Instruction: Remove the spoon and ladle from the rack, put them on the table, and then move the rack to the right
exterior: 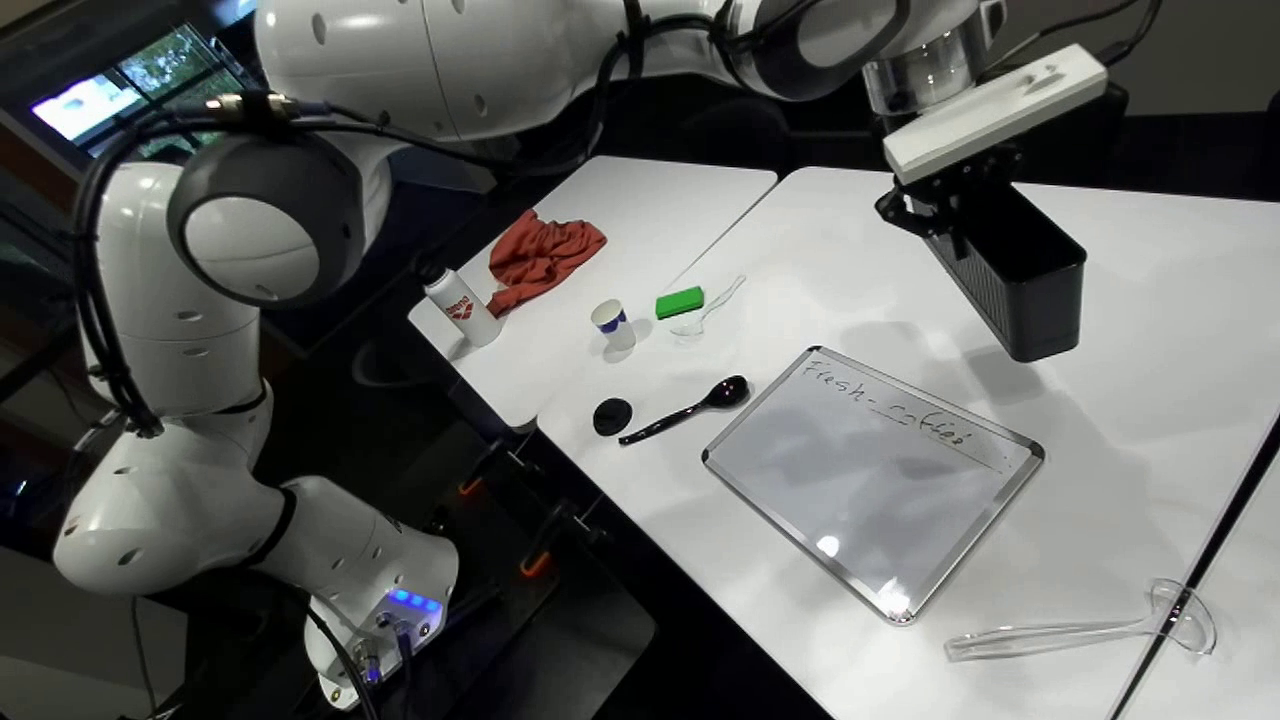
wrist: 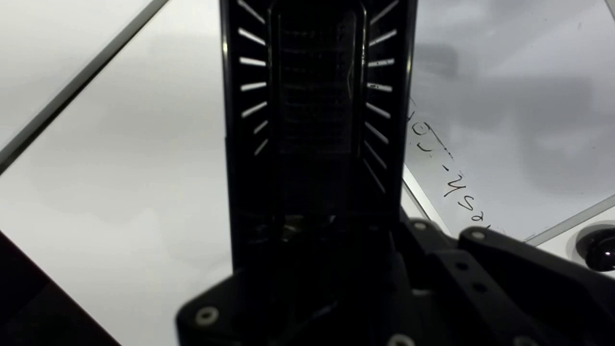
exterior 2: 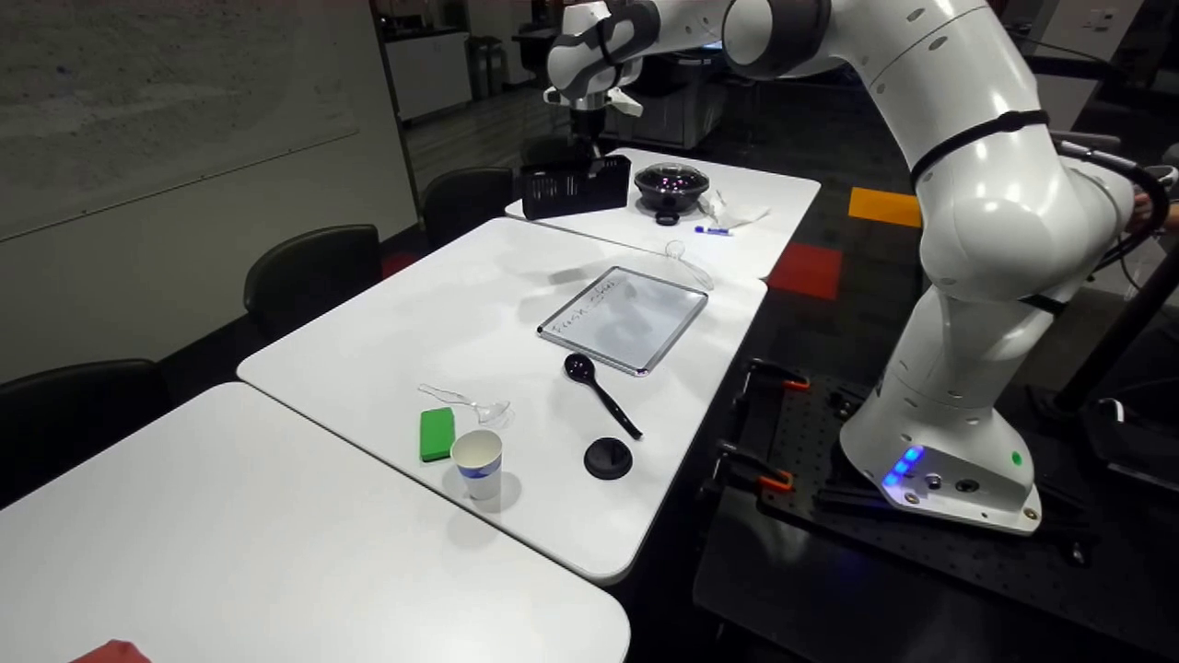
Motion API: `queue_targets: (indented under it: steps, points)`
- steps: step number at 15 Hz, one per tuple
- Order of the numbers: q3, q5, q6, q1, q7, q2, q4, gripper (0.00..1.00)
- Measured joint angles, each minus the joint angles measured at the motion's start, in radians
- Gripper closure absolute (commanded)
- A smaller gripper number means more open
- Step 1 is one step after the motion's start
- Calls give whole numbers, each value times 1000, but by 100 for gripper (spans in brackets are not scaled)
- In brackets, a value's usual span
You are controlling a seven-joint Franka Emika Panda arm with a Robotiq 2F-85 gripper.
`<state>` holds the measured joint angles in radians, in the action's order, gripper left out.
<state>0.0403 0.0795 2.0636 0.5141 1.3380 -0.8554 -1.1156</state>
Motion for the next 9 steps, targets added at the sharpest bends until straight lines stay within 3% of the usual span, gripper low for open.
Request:
queue_targets:
  steps: [5,9]
  points:
    - [8,0,14,14,53,-117,113,96]
    - [7,0,14,11,53,-129,134,99]
